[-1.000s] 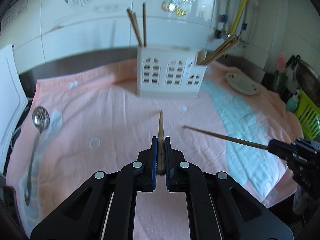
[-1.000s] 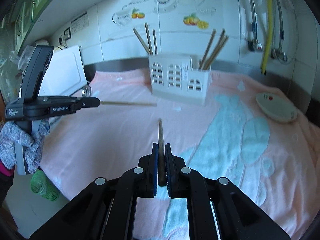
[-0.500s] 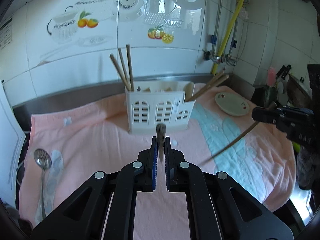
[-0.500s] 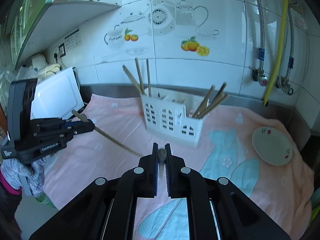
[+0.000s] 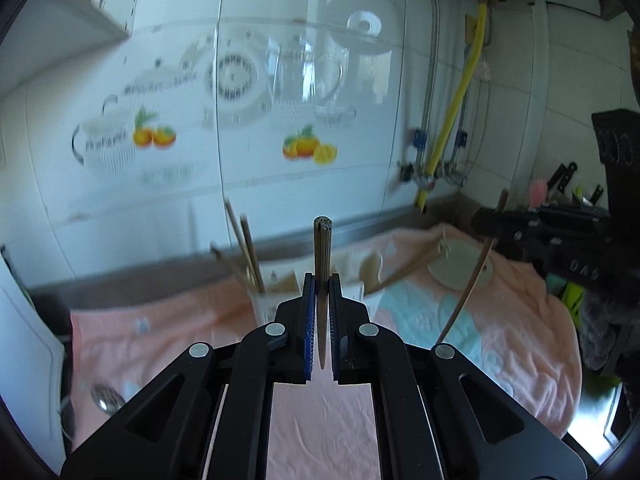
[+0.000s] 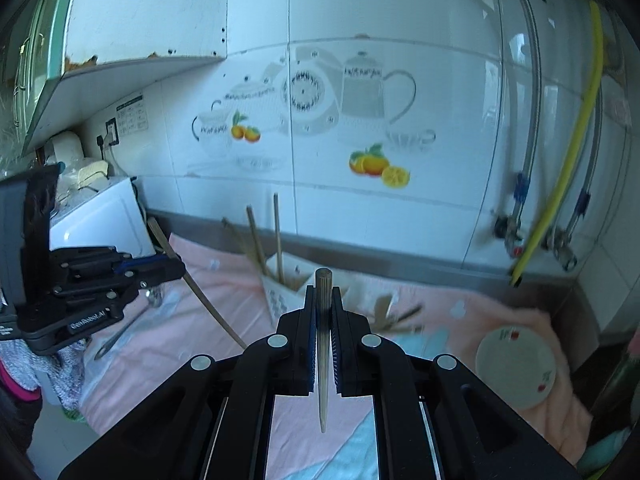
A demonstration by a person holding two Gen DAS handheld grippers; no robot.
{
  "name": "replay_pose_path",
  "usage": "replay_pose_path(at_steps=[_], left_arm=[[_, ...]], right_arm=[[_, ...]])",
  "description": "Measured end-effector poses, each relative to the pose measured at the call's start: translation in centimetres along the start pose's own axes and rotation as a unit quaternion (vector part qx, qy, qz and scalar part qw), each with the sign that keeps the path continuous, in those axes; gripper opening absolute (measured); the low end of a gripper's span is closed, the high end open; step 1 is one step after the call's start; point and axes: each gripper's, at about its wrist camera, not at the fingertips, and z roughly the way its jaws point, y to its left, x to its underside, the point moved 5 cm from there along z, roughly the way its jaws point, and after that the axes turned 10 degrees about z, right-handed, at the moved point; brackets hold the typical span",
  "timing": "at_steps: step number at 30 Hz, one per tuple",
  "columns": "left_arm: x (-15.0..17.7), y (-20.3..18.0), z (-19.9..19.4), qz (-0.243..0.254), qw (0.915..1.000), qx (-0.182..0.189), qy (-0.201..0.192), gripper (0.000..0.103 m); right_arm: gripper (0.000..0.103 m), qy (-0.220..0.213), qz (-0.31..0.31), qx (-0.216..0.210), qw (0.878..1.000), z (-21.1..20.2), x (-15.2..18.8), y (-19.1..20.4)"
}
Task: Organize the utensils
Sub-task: 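Lift both chopsticks upright and carry them over the white holder, then lower both chopsticks into the white holder and open both tools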
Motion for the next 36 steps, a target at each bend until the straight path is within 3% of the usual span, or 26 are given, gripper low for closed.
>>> replay_pose_path(at_steps=[8, 11, 16, 24, 36], left_arm=[[-5.0, 1.9, 0.8, 0.008, 0.9993, -0.026, -0.025, 0.005], [-6.2, 2.7, 1.5, 0.018, 0.9982, -0.048, -0.032, 0.005], [-7.4, 4.4, 2.5, -0.003, 0.9972, -0.056, -0.050, 0.005], [-5.3, 5.8, 5.6, -0.028, 0.9968, -0.061, -0.044, 0.005], [-2.1, 6.2, 8.0, -0.035, 0.9979, -0.054, -0.007, 0.005]], right_arm=[[0.006, -0.030, 0.014, 0.010, 0.999, 2.1, -5.0, -0.8], [0.006, -0.039, 0.023, 0.011, 0.999, 2.7, -6.4, -1.2], [0.006, -0.057, 0.037, 0.014, 0.998, 3.4, -8.4, -1.8], [0.006, -0.067, 0.051, 0.028, 0.996, 5.9, -9.0, -2.9], [0.006, -0.038, 0.070, 0.037, 0.996, 9.9, -6.4, -4.3]])
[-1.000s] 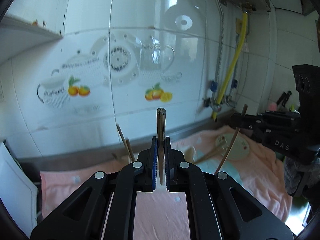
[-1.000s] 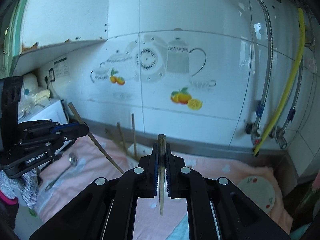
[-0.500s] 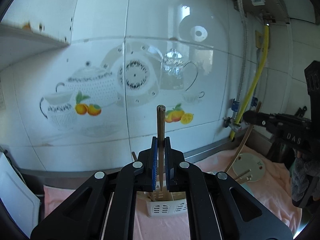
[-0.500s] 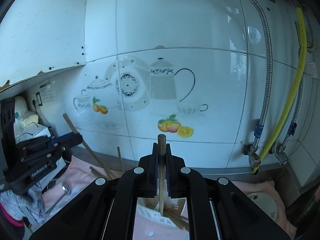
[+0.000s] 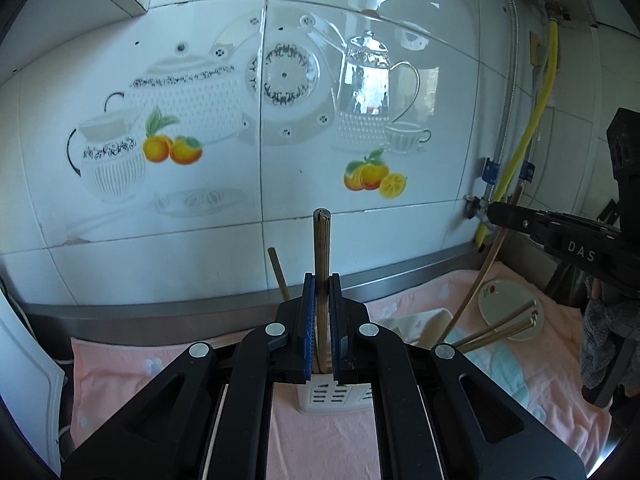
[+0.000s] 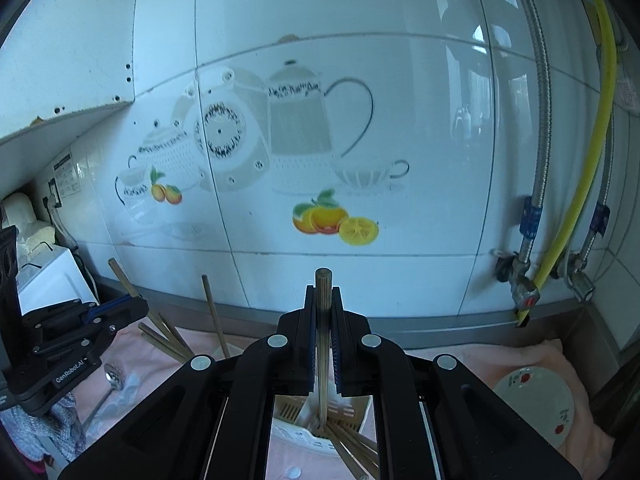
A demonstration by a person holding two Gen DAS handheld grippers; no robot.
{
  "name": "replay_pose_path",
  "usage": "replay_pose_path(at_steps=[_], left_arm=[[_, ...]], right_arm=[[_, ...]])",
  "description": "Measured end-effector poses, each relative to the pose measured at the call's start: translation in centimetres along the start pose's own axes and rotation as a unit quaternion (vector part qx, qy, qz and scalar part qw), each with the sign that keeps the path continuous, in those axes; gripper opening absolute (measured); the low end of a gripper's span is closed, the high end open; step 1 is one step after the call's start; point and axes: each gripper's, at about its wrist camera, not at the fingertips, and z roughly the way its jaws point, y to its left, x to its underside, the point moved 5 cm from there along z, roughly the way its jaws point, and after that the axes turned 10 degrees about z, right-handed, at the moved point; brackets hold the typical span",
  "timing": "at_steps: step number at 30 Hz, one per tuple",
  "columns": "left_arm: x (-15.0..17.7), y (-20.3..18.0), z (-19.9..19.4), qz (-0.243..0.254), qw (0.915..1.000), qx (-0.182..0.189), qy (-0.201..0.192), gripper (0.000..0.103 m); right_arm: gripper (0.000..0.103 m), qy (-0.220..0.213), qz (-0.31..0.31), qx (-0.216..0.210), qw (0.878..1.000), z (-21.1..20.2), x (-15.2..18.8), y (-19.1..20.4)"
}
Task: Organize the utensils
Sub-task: 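Lower both chopsticks into the white holder and open both tools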
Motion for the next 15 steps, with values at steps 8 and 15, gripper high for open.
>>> replay_pose_path(at_steps=[8, 15], left_arm=[[0.9, -0.1, 0.4, 0.000, 0.9999, 0.004, 0.015, 0.006], [1.2, 0.0, 0.5, 0.001, 0.9998, 0.002, 0.022, 0.006]], right_arm=[[0.006, 0.017, 0.001, 0.000, 1.000, 0.5, 1.2, -0.2], [0.006, 0.030, 0.001, 0.003, 1.000, 0.9, 2.0, -0.6]])
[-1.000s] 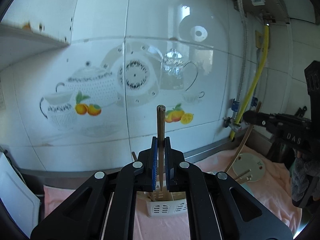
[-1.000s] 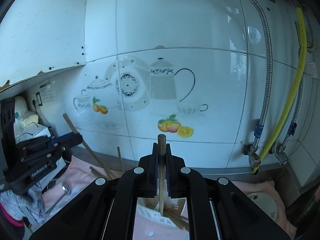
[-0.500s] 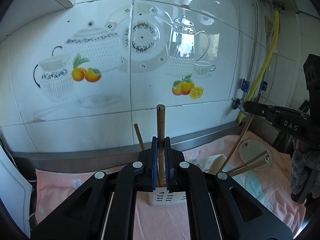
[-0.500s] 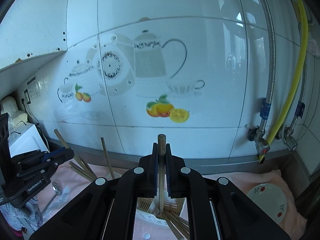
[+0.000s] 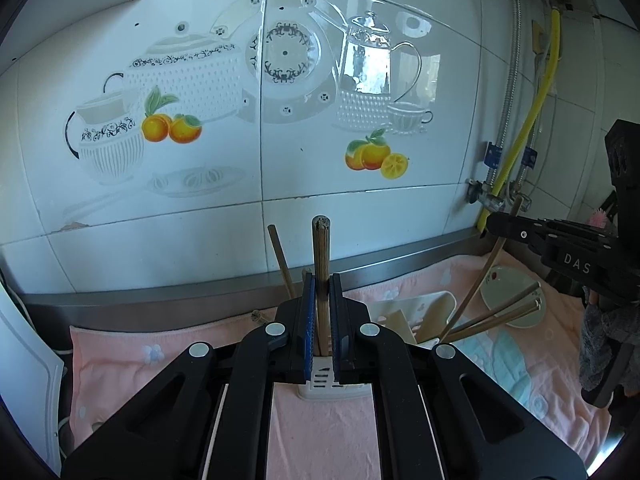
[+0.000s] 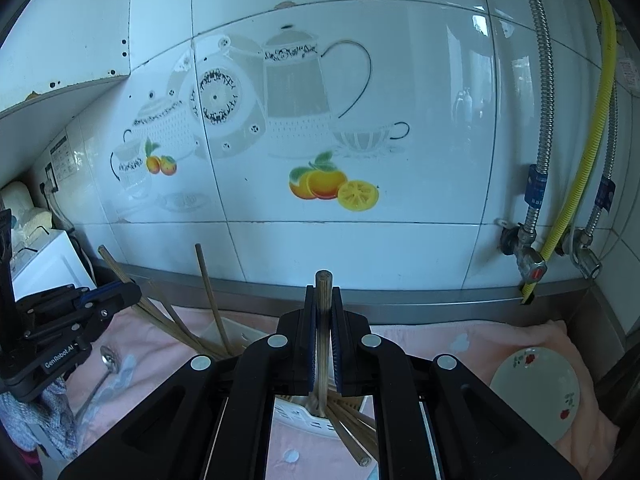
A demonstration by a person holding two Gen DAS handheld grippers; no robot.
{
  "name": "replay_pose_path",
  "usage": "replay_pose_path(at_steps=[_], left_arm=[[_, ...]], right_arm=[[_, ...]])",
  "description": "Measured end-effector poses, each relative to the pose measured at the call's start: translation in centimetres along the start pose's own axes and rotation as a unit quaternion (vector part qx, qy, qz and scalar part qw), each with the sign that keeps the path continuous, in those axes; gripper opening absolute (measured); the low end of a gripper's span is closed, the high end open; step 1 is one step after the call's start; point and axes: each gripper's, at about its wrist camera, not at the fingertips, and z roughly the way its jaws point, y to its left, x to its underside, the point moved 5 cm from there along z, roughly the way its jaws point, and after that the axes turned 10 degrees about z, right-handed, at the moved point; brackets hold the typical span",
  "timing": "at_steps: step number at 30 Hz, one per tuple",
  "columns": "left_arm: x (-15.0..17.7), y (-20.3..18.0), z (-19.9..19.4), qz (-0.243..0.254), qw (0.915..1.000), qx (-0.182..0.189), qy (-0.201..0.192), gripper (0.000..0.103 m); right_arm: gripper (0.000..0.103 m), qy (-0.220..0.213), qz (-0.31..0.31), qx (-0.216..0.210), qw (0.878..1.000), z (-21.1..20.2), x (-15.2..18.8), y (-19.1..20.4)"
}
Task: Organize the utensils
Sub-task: 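Lower both chopsticks into the white holder and open both tools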
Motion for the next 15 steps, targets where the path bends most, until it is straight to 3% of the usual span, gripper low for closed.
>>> replay_pose_path(at_steps=[11, 15], left_arm=[[0.1, 0.1, -0.6, -0.003, 1.0000, -0.003, 0.001, 0.007], [0.0, 0.1, -1.2, -0.003, 1.0000, -0.006, -0.003, 0.012]], right_arm=[[0.009, 0.001, -0.001, 0.000, 1.000, -0.4, 0.2, 0.1], [0.020, -0.002, -0.003, 0.002, 1.000, -1.0, 0.1, 0.1]])
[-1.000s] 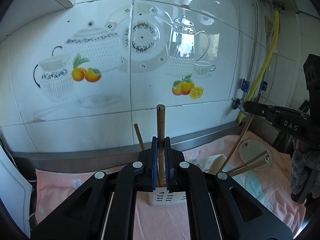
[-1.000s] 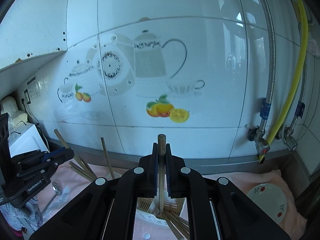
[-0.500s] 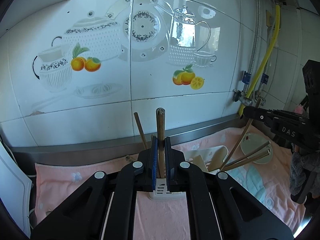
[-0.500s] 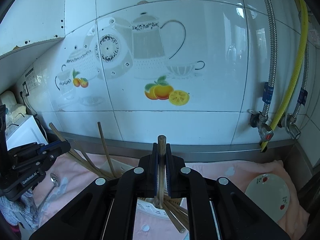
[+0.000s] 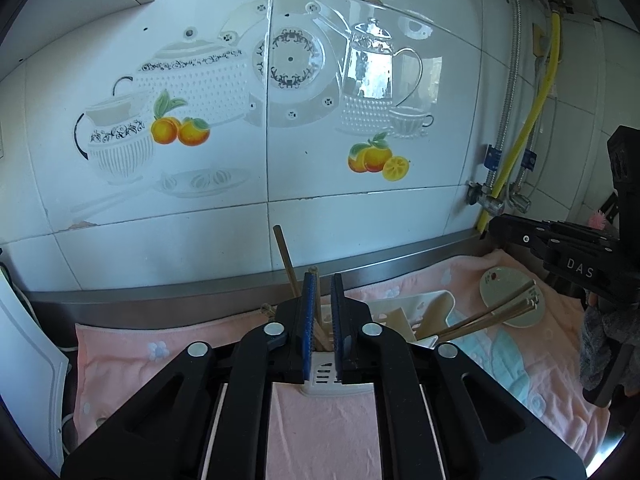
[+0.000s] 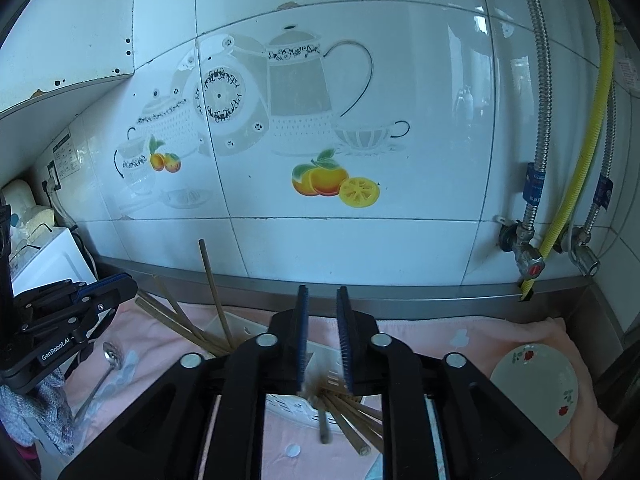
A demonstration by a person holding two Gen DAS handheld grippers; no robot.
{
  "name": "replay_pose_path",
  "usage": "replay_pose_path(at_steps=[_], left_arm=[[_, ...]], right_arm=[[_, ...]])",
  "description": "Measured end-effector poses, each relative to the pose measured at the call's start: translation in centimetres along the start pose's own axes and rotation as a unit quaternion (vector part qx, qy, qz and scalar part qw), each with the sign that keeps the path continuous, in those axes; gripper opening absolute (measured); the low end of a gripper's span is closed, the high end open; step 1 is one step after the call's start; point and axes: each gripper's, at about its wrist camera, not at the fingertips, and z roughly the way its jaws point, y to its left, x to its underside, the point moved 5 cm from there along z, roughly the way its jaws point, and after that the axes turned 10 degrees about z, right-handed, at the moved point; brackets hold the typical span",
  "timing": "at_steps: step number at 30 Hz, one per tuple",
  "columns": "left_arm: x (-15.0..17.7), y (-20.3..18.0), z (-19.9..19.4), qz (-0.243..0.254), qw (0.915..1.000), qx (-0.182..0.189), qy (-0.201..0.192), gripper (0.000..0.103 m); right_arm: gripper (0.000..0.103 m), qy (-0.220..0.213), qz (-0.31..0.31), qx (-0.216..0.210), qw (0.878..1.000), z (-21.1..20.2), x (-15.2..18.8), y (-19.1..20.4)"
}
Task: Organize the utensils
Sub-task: 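Lower both chopsticks into the white holder and open both tools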
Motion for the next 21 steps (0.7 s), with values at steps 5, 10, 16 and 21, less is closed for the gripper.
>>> replay_pose_path(at_steps=[5, 10, 16, 21], left_arm=[[0.2, 0.1, -0.9, -0.001, 1.0000, -0.008, -0.004, 0.029], [0.5, 0.2, -2.2, -0.001, 0.9999, -0.015, -0.009, 0.042], [1.6, -0.1, -4.0, -0.002, 0.9997, -0.021, -0.014, 0.056], [2.8, -0.4, -5.2, 0.000, 0.9995, -0.027, -0.014, 0.069]], right_arm=[[0.025, -0.006, 0.000, 0.002, 1.000, -1.1, -0.1, -0.2], [0.035, -0.014, 0.000, 0.004, 1.000, -2.5, 0.1, -0.4], [0.049, -0.025, -0.004, 0.008, 1.000, -4.7, 0.8, -0.4], [0.062, -0.035, -0.011, 0.014, 0.999, -6.6, 1.9, -0.4]])
